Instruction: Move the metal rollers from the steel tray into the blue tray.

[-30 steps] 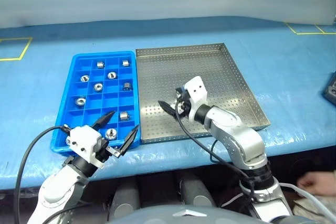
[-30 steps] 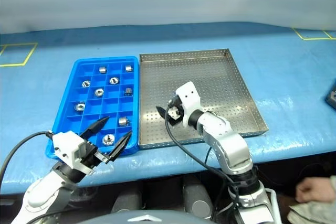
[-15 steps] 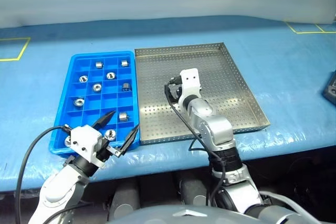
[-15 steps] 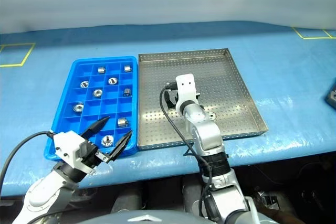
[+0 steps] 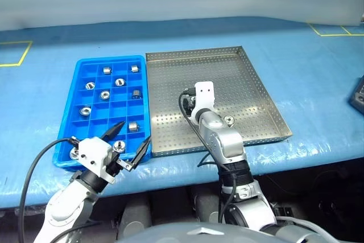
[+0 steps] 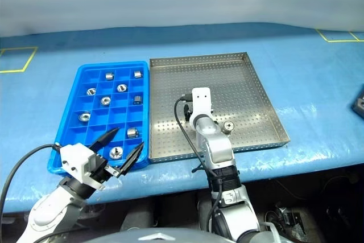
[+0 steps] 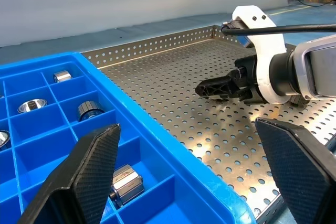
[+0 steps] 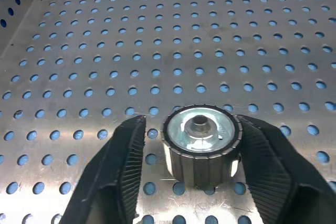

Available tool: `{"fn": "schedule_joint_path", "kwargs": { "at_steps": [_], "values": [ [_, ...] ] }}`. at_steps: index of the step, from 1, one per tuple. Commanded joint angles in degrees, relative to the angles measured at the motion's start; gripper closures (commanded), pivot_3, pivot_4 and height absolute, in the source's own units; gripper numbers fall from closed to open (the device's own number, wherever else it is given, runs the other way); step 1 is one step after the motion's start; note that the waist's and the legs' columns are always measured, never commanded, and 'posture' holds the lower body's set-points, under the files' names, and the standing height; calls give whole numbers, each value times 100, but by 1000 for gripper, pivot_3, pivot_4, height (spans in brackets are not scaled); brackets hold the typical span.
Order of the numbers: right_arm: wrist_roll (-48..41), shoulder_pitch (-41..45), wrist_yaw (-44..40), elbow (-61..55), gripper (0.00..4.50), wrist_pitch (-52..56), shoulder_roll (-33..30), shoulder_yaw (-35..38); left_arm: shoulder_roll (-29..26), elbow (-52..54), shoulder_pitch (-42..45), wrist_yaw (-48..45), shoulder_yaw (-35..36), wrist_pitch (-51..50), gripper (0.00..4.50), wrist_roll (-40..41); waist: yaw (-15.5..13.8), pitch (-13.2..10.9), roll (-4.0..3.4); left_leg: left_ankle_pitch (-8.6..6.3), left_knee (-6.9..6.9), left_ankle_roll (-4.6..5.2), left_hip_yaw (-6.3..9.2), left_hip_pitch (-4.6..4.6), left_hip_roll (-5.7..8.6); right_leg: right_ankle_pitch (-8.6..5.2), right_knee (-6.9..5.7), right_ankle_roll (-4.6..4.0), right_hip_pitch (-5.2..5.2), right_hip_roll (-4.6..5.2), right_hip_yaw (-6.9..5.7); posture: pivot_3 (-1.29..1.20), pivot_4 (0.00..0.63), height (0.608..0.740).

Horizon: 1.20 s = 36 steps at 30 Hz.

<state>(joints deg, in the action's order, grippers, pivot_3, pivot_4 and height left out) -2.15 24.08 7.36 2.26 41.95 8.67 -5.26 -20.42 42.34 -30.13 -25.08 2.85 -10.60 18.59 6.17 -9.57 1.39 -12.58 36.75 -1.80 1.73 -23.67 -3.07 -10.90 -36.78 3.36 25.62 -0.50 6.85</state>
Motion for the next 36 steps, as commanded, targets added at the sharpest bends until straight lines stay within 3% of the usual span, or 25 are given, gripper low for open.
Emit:
{"fn": "schedule_joint_path", "kwargs": {
  "at_steps": [1,13,25,36],
  "values": [
    [11,-7,-89,-409,2800,160,9,-88,34,43,-27,16,4,152,0,-36,0,0,0,0,0,0,0,0,0,0,0,0,0,0,0,56,150,740],
    [-412,964,-1420,-730,2809,92,147,-793,367,181,-430,496,148,433,0,-372,-115,-4,-5,0,-8,0,3,2,-1,0,-1,-1,2,-2,-2,172,150,740],
    [-558,1799,-2538,1143,2809,-1241,488,-1391,1104,363,-1285,1186,209,982,0,-854,-647,-5,-3,0,-53,0,0,3,-1,-4,39,-6,3,-1,-5,359,150,740],
    [-626,2215,-3011,2724,2809,-1958,745,-1459,1241,347,-1608,1200,-48,1306,0,-942,-959,-4,-4,0,-74,1,-3,0,-2,-4,75,-5,-2,0,-7,387,150,740]
  ]
}}
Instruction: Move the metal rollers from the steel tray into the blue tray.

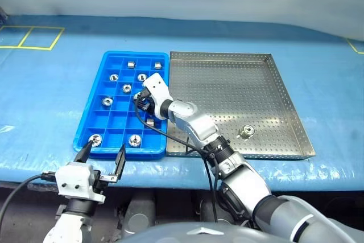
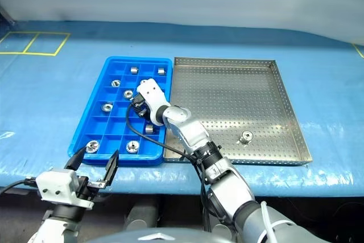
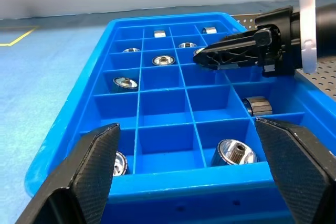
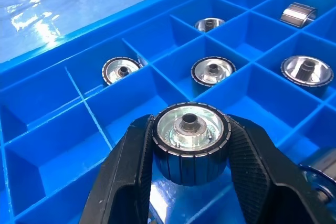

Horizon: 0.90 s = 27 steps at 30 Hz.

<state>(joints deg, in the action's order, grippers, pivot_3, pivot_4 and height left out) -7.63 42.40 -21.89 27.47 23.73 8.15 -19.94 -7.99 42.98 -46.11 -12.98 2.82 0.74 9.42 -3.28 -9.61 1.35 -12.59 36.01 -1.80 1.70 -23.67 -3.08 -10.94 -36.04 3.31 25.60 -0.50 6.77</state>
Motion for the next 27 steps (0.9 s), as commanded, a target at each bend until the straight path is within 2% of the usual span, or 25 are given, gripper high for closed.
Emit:
{"fn": "schedule_joint_path", "kwargs": {
  "at_steps": [1,3,11,12,21,27],
  "values": [
    [-86,398,-99,270,2809,-149,806,13,-8,276,-1,-12,-56,175,0,-20,-31,1,0,0,0,0,0,1,0,0,0,0,-1,0,0,387,150,740],
    [-86,384,-118,336,2809,-185,805,-5,-20,250,33,-19,-83,175,0,-24,-47,1,0,0,1,0,0,3,0,0,0,0,-3,0,0,377,150,740],
    [-256,196,122,-240,197,24,588,196,-160,98,339,-165,-131,46,0,80,-61,0,-2,0,0,0,0,1,0,0,0,0,-1,-1,0,296,150,740],
    [-280,164,197,-375,19,71,543,244,-190,79,393,-189,-129,19,0,106,-53,0,-3,0,1,0,0,0,0,0,0,0,0,-1,0,280,150,740],
    [-235,-587,813,-2441,19,878,-387,818,-556,-190,1173,-594,-197,-378,0,404,116,4,-7,0,1,0,0,-3,0,0,1,0,-2,1,-2,103,150,740],
    [-135,-1261,1245,-3639,19,1695,-1017,1361,-748,-426,1771,-839,-337,-672,0,571,420,8,-10,0,14,0,-4,-1,1,3,-6,4,-6,1,3,1,150,740]
  ]
}}
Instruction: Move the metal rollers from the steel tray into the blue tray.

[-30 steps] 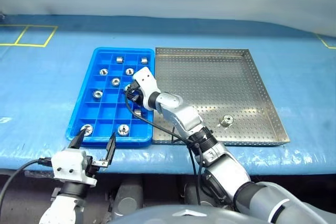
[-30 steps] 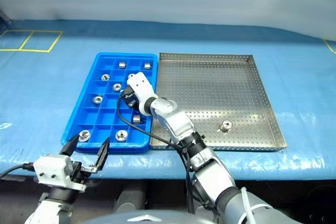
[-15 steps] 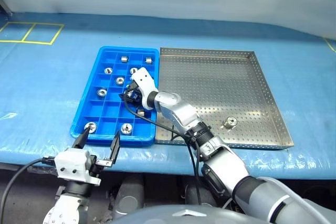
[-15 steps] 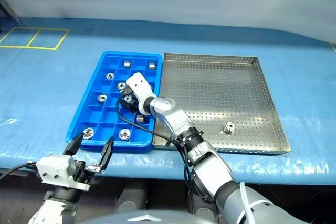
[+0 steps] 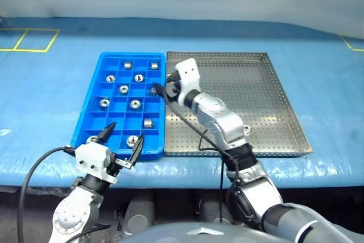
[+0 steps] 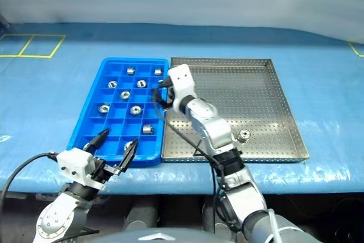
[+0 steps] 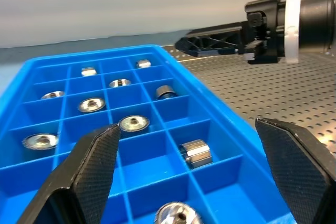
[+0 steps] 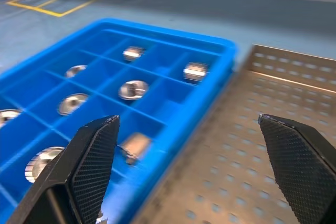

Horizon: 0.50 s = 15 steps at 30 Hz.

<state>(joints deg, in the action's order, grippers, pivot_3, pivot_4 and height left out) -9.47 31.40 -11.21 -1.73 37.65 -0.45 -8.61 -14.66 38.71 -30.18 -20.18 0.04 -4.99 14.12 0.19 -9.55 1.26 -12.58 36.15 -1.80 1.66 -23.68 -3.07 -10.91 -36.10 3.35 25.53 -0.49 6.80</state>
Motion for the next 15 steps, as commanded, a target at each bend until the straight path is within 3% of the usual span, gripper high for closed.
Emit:
{"fn": "schedule_joint_path", "kwargs": {
  "at_steps": [1,7,15],
  "values": [
    [77,-282,233,-921,19,455,-268,294,-114,-44,277,-156,-77,-141,0,124,128,2,-1,0,0,0,1,1,0,0,-3,0,0,-1,0,-14,150,740],
    [109,-1017,480,-1891,19,1309,-734,733,-226,-204,686,-312,-119,-345,0,236,486,6,-9,0,-1,0,0,9,-1,0,-22,1,1,-4,6,-81,150,740],
    [188,-1824,671,-2557,19,1849,-912,933,-287,-248,859,-408,-154,-481,0,303,813,7,-9,0,40,1,1,13,1,-1,-67,1,1,-5,12,-107,150,740]
  ]
}}
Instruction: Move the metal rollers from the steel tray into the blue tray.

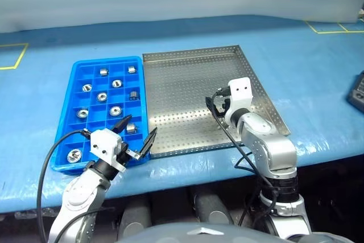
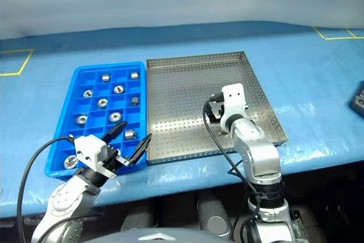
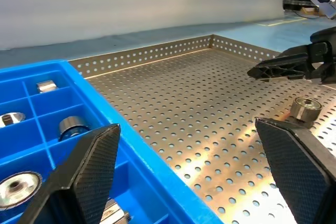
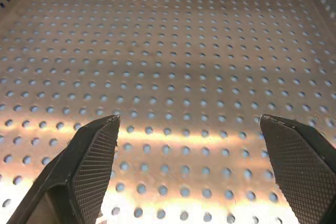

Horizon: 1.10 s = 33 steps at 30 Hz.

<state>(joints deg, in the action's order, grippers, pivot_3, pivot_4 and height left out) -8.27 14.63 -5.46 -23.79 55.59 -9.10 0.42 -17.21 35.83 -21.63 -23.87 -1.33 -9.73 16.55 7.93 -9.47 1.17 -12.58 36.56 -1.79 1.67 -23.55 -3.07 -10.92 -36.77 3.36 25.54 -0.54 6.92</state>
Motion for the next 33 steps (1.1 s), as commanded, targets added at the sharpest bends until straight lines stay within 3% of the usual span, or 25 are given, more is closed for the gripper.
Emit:
{"fn": "schedule_joint_path", "kwargs": {
  "at_steps": [1,8,14,17,24,33],
  "values": [
    [48,-255,128,-355,19,83,1,94,-38,48,7,-42,-17,-17,0,60,71,0,0,0,10,0,1,0,0,0,-7,0,0,-1,0,-107,150,740],
    [-51,-636,77,-269,19,269,69,53,-82,129,-13,-56,4,-81,0,82,262,2,4,0,50,0,3,-3,3,2,-15,4,-11,4,3,-93,150,740],
    [-43,-669,-59,62,19,312,46,-145,-101,173,-42,-19,29,-81,0,67,259,5,10,-1,36,0,9,-2,2,2,-14,4,-10,1,-1,-70,150,740],
    [-75,-627,-106,199,628,302,98,-154,-103,182,-56,-3,43,-71,0,65,232,8,14,-1,28,1,10,-2,2,1,-10,3,-9,1,-2,-57,150,740],
    [-69,-422,-170,351,2800,278,96,-231,-84,220,-114,48,106,-36,0,54,186,14,24,-1,31,1,10,-3,2,1,-9,4,-10,1,-2,-24,150,740],
    [-291,491,-644,155,2792,-40,337,-800,26,413,-460,307,256,154,0,-90,185,3,19,-1,31,1,8,-2,1,1,-15,4,-3,-1,1,55,150,740]
  ]
}}
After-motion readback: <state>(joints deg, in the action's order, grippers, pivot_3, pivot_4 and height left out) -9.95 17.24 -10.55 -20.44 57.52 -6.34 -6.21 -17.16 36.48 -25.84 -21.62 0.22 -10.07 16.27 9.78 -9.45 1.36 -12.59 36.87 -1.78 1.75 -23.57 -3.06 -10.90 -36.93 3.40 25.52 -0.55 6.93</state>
